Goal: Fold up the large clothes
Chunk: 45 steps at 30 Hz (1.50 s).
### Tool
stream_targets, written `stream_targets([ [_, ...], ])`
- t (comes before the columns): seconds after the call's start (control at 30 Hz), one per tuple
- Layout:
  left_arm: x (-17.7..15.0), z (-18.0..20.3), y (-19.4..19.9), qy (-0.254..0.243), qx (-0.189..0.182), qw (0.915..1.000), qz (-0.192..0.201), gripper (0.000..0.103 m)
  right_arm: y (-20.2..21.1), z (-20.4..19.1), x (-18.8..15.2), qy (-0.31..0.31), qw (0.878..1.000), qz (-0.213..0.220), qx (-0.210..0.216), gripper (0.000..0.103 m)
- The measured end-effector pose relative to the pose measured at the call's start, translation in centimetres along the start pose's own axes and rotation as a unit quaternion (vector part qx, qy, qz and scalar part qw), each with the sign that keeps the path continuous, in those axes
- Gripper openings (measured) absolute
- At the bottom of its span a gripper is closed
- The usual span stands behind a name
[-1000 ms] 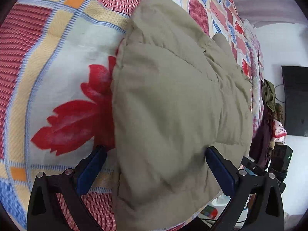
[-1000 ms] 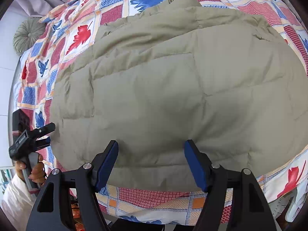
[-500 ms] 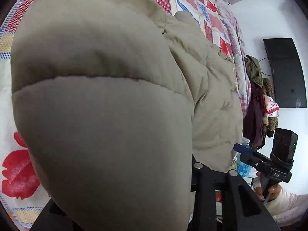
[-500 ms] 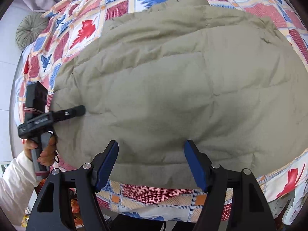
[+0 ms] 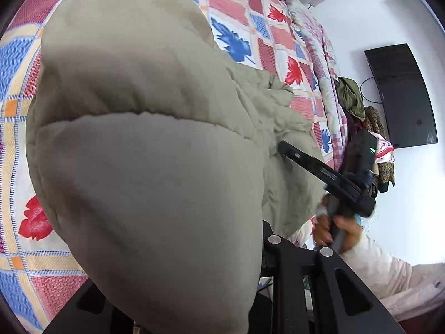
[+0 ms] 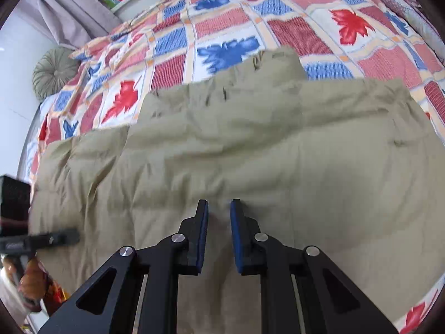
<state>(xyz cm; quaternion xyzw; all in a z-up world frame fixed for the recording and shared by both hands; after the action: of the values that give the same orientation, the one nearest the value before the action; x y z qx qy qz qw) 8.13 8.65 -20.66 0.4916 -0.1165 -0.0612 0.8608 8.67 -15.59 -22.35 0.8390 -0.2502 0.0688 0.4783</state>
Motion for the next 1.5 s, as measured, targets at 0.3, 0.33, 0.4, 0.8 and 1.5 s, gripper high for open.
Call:
stream_targets([
  [0.3,1.0,9.4,2.0,-0.001,0.005,0.9999,0.013,0.028,-6.1,3.2,1.9,-0.056,0.998,-0.012,0.029,0.012],
  [0.33,1.2,10.4,2.1,-0.006,0.009,0.9999,0.013,0.028,-6.5,3.5,2.0,-0.061,0.997,-0.013,0.035,0.012],
  [0.4,1.6,12.8,1.8,-0.020,0.021,0.9995,0.011,0.028,-7.1,4.1,2.2,-0.075,0.996,-0.016,0.048,0.011],
  [0.8,4.2,23.7,-1.0,-0.068,0.067,0.9954,-0.008,0.028,-5.6,6.7,3.3,-0.159,0.975,-0.055,0.142,0.008],
  [1.5,5.4,30.2,-19.9,-0.102,-0.046,0.9866,-0.119,0.069,14.8,19.7,-5.9,-0.250,0.962,0.070,0.086,0.014],
])
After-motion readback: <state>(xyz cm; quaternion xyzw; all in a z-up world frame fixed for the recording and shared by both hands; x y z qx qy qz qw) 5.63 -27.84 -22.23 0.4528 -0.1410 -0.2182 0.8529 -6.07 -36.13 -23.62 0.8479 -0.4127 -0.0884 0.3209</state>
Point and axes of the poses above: each gripper's, at about its wrist camera, not at the fingertips, and y roughly against the way its jaws point, z to its right, x to its top, the point moved 7 cm from there along -y, roughly the way its jaws point, and after that the axes turned 13 degrees about x, right-handed, at the moved point
